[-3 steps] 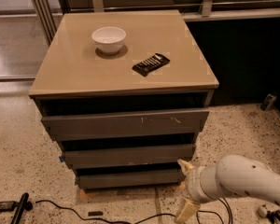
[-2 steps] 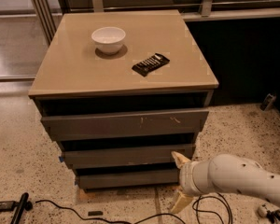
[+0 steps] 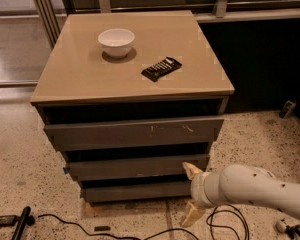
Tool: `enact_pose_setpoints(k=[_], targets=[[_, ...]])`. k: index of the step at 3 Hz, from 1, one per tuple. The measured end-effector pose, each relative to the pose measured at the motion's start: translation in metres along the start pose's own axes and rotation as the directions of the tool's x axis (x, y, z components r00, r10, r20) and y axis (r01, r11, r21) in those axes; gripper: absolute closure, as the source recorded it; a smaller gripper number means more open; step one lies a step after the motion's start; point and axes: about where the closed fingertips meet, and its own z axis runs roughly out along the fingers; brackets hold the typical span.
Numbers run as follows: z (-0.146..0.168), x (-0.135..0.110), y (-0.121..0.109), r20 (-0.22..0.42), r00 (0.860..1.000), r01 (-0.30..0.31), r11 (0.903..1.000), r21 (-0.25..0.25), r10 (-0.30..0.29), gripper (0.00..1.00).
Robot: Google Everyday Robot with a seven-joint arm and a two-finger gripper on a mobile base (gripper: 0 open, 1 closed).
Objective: Open bottom drawer
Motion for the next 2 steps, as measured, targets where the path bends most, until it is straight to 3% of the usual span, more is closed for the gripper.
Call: enact_pose_setpoints(k=[2], targets=[[0.045, 0.058, -0.011, -0.029, 0.999, -0.031, 0.9987, 0.039, 0.032, 0.00]])
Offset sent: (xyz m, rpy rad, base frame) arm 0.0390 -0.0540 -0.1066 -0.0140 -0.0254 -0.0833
